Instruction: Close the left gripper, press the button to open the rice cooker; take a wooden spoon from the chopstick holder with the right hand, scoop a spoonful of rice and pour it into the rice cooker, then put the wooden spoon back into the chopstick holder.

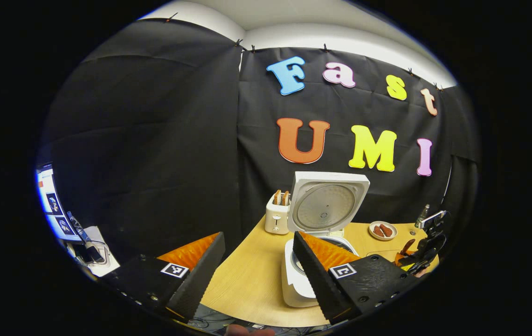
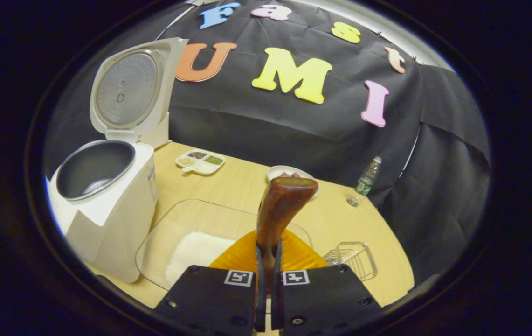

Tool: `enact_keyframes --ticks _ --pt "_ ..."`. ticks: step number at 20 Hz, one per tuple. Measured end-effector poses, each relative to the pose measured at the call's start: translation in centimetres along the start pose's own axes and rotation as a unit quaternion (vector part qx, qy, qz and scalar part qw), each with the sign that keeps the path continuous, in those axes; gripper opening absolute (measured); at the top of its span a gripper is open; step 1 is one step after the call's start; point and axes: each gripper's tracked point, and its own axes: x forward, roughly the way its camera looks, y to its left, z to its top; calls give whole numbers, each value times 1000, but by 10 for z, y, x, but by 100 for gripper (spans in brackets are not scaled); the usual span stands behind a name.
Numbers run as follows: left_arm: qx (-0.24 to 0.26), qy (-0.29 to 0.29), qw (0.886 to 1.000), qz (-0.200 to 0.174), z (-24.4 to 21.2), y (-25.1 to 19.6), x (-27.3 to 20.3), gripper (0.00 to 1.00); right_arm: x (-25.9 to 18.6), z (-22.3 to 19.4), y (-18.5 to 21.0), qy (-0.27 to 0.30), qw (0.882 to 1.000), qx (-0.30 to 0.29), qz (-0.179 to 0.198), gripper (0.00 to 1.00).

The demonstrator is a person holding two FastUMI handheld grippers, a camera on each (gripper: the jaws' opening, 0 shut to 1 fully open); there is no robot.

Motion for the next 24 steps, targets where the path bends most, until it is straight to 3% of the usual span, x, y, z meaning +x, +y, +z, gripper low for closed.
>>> enact_keyframes --ticks 5,9,11,15,20,24 --pt "7 2 1000 4 0 1 -4 94 -2 0 40 22 993 90 69 10" --pt "6 5 1000 12 2 2 -4 94 -3 4 64 45 972 185 135 10" --pt "5 6 1000 14 3 2 -5 94 1 4 61 63 956 246 150 10" --pt "7 4 1000 12 9 1 -8 94 11 -8 38 101 906 380 159 10" --pt "7 -1 1000 2 20 -15 -15 94 10 -9 9 111 849 484 179 10" --pt "1 -3 1000 -6 26 -48 -7 94 7 3 -29 93 822 531 184 10"
